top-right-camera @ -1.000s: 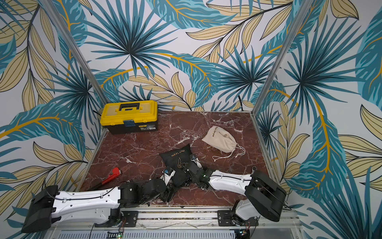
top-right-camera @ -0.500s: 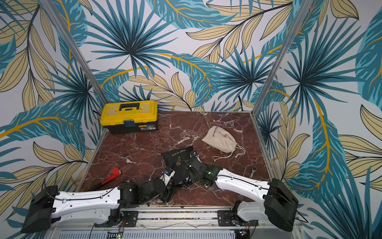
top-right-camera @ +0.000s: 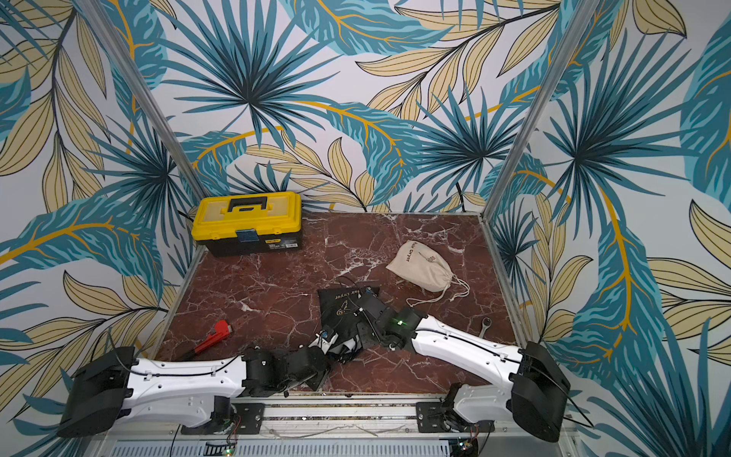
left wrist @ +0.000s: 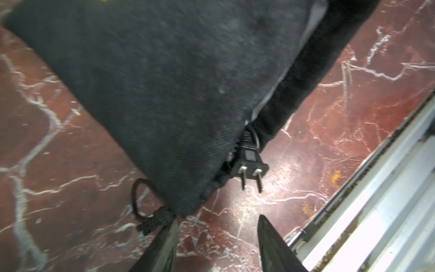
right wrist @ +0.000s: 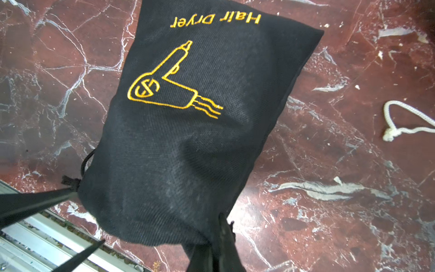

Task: Pack away hair dryers
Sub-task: Pick up the drawstring bag from the center of the board.

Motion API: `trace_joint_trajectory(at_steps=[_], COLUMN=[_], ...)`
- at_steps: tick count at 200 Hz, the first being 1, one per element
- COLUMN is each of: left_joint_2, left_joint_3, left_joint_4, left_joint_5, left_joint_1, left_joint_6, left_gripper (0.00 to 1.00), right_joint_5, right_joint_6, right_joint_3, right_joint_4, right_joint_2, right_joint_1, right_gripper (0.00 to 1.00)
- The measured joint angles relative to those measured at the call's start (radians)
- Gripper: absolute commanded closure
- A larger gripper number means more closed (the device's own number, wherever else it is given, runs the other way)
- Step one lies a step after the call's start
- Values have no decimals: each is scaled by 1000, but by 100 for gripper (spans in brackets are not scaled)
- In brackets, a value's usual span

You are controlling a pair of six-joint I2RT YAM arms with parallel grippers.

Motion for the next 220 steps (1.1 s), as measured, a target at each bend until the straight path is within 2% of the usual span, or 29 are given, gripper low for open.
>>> trace_joint_trajectory(at_steps=[47, 102, 120, 153, 187, 207, 220], left_joint_2=[-46, 75, 99, 163, 257, 259, 249], left_joint_3=[10, 58, 60, 77, 124, 126, 126], left_joint_4=[-8, -6, -6, -11, -10, -9, -11], left_joint_5=[-71, -75, -87, -120, -154, -169, -176], left_joint_1=[0, 0, 0, 0, 0, 0, 0], left_joint_6=[22, 67, 68, 67, 74, 84, 92], left_gripper=[46, 49, 55, 59, 76, 86, 97], right_joint_5=[-7, -19, -25, -37, -53, -62, -71], right_joint_6=[0, 14, 18, 24, 34, 37, 37], right_joint_3=[-1, -1, -1, -1, -1, -3, -5], right_joint_4=[-2, -2, -2, -3, -3, -3, -7], right_joint_2=[0, 0, -2, -6, -26, -31, -31], right_joint_1=[0, -13, -17, -24, -33, -34, -36], right_gripper=[100, 100, 100, 100, 100, 100, 100])
